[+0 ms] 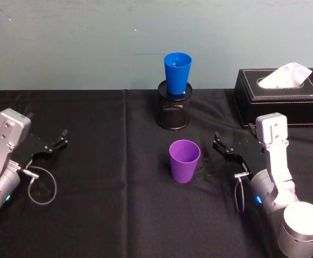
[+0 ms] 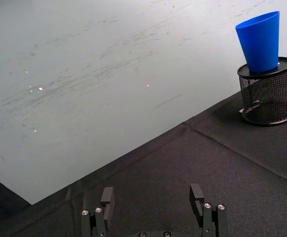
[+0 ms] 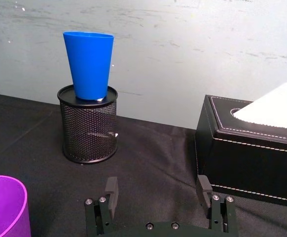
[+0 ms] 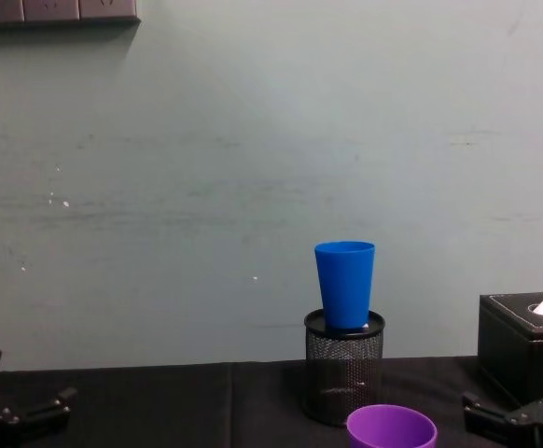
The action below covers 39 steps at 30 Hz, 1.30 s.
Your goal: Pick up one cup with a gripper and tap it against the other cup.
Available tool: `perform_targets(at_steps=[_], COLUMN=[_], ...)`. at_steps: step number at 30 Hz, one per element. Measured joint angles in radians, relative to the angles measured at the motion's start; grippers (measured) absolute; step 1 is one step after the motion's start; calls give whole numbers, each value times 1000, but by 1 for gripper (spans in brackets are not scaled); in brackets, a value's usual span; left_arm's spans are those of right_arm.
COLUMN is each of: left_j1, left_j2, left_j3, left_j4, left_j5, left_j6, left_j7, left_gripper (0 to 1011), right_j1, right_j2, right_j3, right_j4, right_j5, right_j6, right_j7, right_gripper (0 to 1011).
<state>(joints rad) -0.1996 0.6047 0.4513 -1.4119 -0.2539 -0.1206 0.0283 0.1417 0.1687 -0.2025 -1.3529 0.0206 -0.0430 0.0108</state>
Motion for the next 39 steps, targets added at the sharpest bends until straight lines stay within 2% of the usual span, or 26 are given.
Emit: perform_targets(at_steps=[39], left_j1=[0], left_j2=[0], left_j3=[0], left_j4=[0], left_j5=[0], left_j6=[0], left_j7=[0], left_gripper=[1000], right_j1=[0], right_j2=[0], right_j3=[0], right_j4=[0], right_j5=[0], right_j6=[0], right_j7=[-2], right_gripper=[1004])
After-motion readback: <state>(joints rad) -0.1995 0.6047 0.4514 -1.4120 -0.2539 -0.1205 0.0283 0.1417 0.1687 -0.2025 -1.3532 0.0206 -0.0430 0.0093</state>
